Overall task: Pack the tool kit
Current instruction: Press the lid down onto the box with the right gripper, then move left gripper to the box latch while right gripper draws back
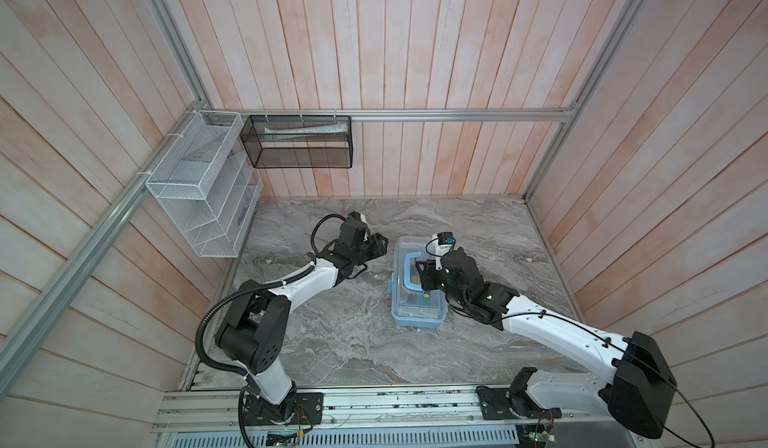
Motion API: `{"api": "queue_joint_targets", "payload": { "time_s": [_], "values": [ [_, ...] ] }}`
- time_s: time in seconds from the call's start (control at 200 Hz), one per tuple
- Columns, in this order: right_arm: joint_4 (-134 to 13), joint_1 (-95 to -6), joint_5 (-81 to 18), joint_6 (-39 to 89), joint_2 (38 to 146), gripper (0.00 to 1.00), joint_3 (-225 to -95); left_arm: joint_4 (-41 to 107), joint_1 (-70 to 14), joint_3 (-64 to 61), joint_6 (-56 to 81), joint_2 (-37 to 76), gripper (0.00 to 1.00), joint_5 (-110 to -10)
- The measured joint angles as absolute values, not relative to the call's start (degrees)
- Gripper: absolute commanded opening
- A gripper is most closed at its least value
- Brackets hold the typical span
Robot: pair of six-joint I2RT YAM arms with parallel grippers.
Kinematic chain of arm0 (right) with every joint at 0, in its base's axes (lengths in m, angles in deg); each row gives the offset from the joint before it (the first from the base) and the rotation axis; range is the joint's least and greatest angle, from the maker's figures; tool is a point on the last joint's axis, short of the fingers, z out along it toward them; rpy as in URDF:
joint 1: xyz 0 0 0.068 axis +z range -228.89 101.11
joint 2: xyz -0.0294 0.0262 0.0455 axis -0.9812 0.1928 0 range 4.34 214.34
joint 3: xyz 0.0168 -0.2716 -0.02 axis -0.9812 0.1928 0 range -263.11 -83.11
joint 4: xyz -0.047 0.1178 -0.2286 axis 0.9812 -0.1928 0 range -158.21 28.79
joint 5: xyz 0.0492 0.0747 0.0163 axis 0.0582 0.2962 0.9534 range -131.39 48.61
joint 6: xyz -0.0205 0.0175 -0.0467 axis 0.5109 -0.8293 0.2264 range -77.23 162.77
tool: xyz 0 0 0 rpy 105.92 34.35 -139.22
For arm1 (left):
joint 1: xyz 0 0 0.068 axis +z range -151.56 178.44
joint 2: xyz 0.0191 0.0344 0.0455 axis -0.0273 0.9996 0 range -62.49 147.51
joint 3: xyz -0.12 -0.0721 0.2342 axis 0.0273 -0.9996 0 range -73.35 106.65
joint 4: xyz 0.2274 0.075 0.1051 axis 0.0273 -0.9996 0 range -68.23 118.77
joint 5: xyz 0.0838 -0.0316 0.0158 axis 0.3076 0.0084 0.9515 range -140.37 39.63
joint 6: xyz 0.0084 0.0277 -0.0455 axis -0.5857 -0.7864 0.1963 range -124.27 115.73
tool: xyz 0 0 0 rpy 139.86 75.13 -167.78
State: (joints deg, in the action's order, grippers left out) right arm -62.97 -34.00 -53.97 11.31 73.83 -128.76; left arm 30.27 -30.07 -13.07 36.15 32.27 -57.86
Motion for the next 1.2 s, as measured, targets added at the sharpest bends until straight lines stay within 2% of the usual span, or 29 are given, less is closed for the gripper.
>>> {"api": "queue_joint_targets", "payload": {
  "time_s": [0.21,0.385,0.805,1.06,1.2],
  "values": [
    [-65.7,-38.1,-51.1,8.5,69.1,0.36,-125.7,30.5,-30.6,-21.0,35.5,24.7,0.59,-60.5],
    [-65.9,-41.7,-46.8,7.1,70.0,0.36,-123.3,30.6,-31.3,-25.5,35.7,21.2,0.59,-62.8],
    [-54.1,-48.3,-38.3,6.8,80.0,0.35,-125.1,34.9,-33.3,-28.5,38.0,22.8,0.57,-68.0],
    [-46.3,-50.7,-33.2,8.1,90.6,0.32,-130.9,35.4,-32.3,-27.7,38.2,25.4,0.56,-67.4],
    [-45.8,-50.8,-32.3,8.5,92.3,0.32,-132.5,34.1,-32.3,-26.8,37.5,26.6,0.58,-66.4]
  ]
}}
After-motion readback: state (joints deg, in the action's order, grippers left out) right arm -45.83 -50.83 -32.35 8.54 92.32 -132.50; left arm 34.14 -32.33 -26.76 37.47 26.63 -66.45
